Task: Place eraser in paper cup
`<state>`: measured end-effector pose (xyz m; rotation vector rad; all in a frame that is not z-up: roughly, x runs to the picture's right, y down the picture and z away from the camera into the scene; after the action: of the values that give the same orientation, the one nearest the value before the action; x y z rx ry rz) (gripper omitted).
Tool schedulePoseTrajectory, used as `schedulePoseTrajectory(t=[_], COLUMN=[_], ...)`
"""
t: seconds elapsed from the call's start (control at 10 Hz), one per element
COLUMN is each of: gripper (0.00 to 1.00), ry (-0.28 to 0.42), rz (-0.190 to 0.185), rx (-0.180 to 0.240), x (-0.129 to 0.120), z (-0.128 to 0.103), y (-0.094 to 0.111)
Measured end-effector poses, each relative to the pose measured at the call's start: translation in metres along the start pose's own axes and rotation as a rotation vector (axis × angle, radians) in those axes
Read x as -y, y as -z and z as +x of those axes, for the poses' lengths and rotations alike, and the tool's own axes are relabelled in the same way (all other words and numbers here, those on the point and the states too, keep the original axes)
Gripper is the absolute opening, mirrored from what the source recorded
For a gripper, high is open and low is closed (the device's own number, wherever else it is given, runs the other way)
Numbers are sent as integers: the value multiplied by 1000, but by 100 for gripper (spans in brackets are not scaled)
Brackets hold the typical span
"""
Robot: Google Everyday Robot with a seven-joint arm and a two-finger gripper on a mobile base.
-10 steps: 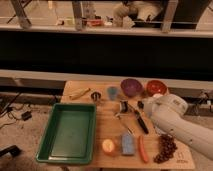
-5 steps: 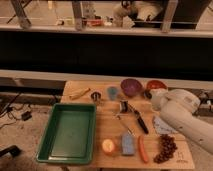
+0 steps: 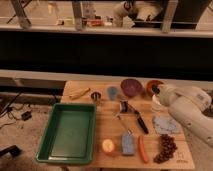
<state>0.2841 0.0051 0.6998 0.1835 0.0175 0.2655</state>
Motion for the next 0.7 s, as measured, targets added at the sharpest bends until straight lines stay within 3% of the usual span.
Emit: schedulePoseTrajectory(t=[0.7], gripper=[6], ry=[-26], rz=[-3], rx=[10], x=[3], z=[22], y=[-9])
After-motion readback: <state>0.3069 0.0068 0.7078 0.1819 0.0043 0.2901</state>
